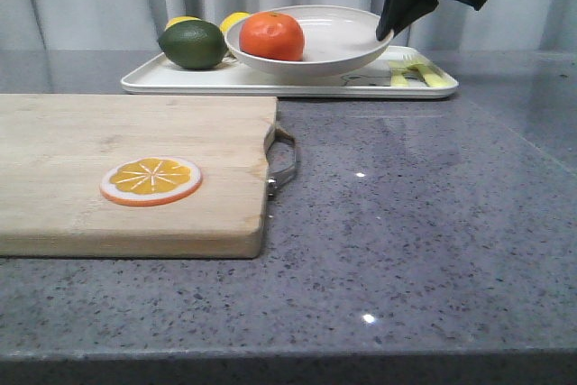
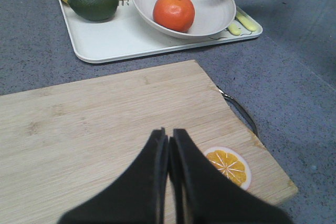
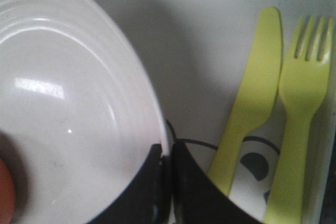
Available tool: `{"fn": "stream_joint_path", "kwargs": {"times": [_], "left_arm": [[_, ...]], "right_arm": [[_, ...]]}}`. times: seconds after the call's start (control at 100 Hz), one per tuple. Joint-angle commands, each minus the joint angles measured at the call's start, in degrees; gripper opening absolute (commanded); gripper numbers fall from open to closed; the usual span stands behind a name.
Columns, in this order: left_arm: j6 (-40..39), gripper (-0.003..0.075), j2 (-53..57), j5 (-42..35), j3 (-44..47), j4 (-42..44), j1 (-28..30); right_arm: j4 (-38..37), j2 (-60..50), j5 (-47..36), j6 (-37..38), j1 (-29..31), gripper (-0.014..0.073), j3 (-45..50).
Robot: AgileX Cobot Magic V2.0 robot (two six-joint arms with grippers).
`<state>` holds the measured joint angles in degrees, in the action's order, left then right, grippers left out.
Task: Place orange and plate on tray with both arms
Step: 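Lift the plate with the right gripper and carry it over the tray, then lower the plate onto the tray and open the right gripper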
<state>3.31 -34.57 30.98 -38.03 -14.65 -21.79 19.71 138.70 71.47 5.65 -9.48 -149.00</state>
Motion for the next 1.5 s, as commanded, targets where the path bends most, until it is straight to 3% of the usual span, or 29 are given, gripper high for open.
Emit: {"fn": "stream_joint_path", "kwargs": {"times": [0.0,0.63,0.96,1.33,1.49], "left_arm": [[-0.5,-0.0020,-0.1,-3.7,-1.6,-0.5,0.1],[-0.5,-0.0020,-0.1,-3.7,-1.6,-0.5,0.1],[-0.5,-0.0020,-0.1,-3.7,-1.6,-0.5,0.1],[-0.5,-0.0020,-0.1,-3.7,-1.6,-0.5,0.1],[-0.5,-0.0020,-0.1,-3.7,-1.6,-0.8,0.1]], "right_arm": [[2.6,-3.3,-3.7,0.2,0.5,-0.0067,-2.2],[2.6,-0.7,-6.2,0.1,0.5,-0.0062,-2.2],[2.6,-0.7,-6.4,0.1,0.5,0.0192,-2.2],[1.1,-2.6,-4.7,0.1,0.5,0.0199,-3.9],[0.6,-4.1,-0.2,-0.2,0.5,0.0183,-3.9]]}}
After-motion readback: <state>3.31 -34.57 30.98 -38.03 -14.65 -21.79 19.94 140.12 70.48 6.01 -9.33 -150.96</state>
